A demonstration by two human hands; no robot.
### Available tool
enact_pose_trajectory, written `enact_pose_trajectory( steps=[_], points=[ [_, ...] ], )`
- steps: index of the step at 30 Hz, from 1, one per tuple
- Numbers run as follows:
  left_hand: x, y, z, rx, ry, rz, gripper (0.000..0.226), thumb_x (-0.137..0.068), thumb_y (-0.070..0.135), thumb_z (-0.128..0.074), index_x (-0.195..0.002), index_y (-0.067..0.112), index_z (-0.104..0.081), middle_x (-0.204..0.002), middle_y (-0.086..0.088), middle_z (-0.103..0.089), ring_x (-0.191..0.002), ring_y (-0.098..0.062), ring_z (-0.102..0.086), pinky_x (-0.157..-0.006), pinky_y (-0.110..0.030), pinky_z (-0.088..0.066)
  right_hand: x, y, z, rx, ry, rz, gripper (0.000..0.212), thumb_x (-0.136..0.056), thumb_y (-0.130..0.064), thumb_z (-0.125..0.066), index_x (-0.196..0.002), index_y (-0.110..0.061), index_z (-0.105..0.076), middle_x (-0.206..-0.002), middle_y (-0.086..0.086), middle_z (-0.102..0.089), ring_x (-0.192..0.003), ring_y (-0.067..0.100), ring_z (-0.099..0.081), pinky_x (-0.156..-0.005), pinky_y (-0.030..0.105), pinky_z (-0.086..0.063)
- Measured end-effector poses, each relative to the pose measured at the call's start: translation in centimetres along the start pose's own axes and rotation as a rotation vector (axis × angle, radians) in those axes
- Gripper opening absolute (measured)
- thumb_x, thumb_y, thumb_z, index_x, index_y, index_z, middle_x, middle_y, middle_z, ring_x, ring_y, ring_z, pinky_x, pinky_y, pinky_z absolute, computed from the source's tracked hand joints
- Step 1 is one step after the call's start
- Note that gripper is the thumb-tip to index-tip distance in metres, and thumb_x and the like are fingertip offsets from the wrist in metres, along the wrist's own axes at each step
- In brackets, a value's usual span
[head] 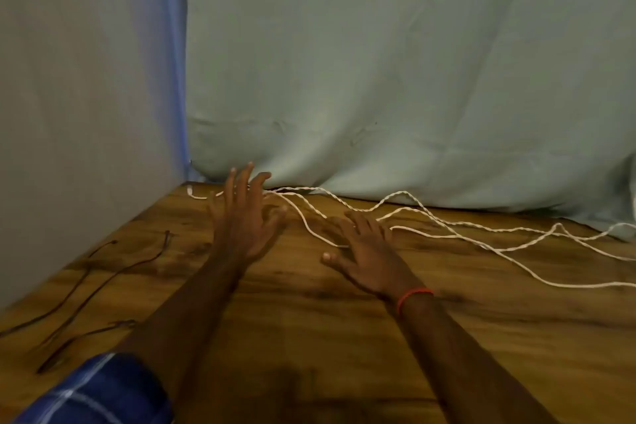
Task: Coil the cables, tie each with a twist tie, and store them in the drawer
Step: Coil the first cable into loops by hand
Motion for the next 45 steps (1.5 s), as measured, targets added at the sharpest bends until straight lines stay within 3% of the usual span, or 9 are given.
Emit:
enact_pose_trajectory(
  steps=[8,12,15,19,23,26,29,39,45],
  points=[
    [-0.7,-3.7,-0.5,-0.17,-0.027,0.224,0.055,-0.079,0.04,-0.066,-0.127,0.024,-0.044,-0.136,-0.009,-0.046,-0.126,-0.032,-0.039,-0.098,-0.058,-0.033,-0.8,0.0,-1.4,-0.002,-0.184,0.052,0.05,-0.102,-0.054,-0.04,-0.148,-0.037,-0.036,-0.155,0.0,-0.039,-0.143,0.024,-0.032,-0.115,0.046,-0.026],
    [-1.0,-3.7,0.8,-0.186,-0.018,0.275,0.023,-0.084,0.043,-0.06,-0.097,0.024,-0.059,-0.117,-0.007,-0.059,-0.119,-0.031,-0.047,-0.1,-0.058,-0.032,-0.8,0.4,-1.0,-0.056,-0.084,0.058,0.034,-0.1,-0.04,-0.055,-0.133,-0.033,-0.059,-0.136,-0.004,-0.06,-0.126,0.018,-0.05,-0.105,0.038,-0.041],
    [-0.7,-3.6,1.9,-0.19,-0.02,0.332,0.03,-0.092,0.048,-0.055,-0.089,0.022,-0.07,-0.103,-0.009,-0.066,-0.111,-0.033,-0.054,-0.107,-0.062,-0.027,-0.7,0.3,-0.7,-0.088,-0.009,0.039,0.028,-0.095,-0.031,-0.065,-0.123,-0.031,-0.066,-0.119,-0.005,-0.07,-0.112,0.017,-0.059,-0.095,0.035,-0.047],
    [-1.0,-3.5,3.0,0.174,0.105,0.495,0.039,-0.092,0.046,-0.061,-0.094,0.008,-0.07,-0.102,-0.018,-0.069,-0.102,-0.04,-0.061,-0.102,-0.053,-0.04,-0.5,0.3,-0.3,-0.074,0.036,-0.002,0.031,-0.095,-0.024,-0.063,-0.124,-0.031,-0.064,-0.114,-0.003,-0.071,-0.108,0.017,-0.063,-0.091,0.035,-0.052],
    [-1.8,-2.9,3.1,0.548,0.122,0.488,0.026,-0.088,0.031,-0.069,-0.068,0.015,-0.067,-0.068,-0.007,-0.064,-0.076,-0.035,-0.065,-0.065,-0.033,-0.044,-0.2,0.2,0.5,-0.12,0.126,-0.009,0.037,-0.096,-0.02,-0.056,-0.132,-0.028,-0.06,-0.117,-0.002,-0.066,-0.109,0.016,-0.059,-0.091,0.033,-0.05],
    [-2.4,-1.8,3.4,0.956,0.102,0.57,0.028,-0.088,0.018,-0.062,-0.061,0.013,-0.054,-0.056,-0.001,-0.047,-0.056,-0.021,-0.046,-0.057,-0.034,-0.051,-0.2,0.1,1.0,-0.118,0.211,-0.006,0.03,-0.097,-0.023,-0.05,-0.123,-0.022,-0.065,-0.113,0.001,-0.063,-0.107,0.017,-0.054,-0.086,0.032,-0.044],
    [-2.8,-0.1,4.8,1.44,0.027,0.557,0.041,-0.093,0.016,-0.042,-0.052,0.021,-0.044,-0.046,0.008,-0.032,-0.043,-0.009,-0.026,-0.037,-0.02,-0.026,-0.6,0.3,1.8,-0.088,0.317,-0.007,0.024,-0.101,-0.036,-0.049,-0.103,-0.025,-0.07,-0.09,-0.003,-0.055,-0.085,0.015,-0.053,-0.069,0.032,-0.038],
    [-1.5,4.4,4.2,1.714,-0.298,0.376,0.029,-0.104,0.036,-0.04,-0.093,0.022,-0.063,-0.067,0.006,-0.057,-0.046,-0.008,-0.048,-0.049,-0.024,-0.037,0.1,-0.1,4.0,0.049,0.337,0.2,0.028,-0.095,-0.049,-0.06,-0.097,-0.026,-0.075,-0.087,-0.004,-0.059,-0.08,0.016,-0.057,-0.061,0.032,-0.04],
    [-0.5,6.2,3.1,1.603,-0.271,0.328,0.034,-0.106,0.038,-0.036,-0.083,0.019,-0.052,-0.083,-0.01,-0.074,-0.076,-0.026,-0.075,-0.06,-0.027,-0.056,0.8,-3.0,5.1,0.044,0.24,0.439,0.028,-0.089,-0.052,-0.065,-0.087,-0.026,-0.076,-0.077,-0.007,-0.064,-0.074,0.013,-0.061,-0.06,0.032,-0.046]
  ],
)
Point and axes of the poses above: each hand's wrist, its own x-axis away from the middle knuckle, its own z-axis out of the back of the hand, y = z × x, the point moved 1 cm from there along -x, towards the middle knuckle
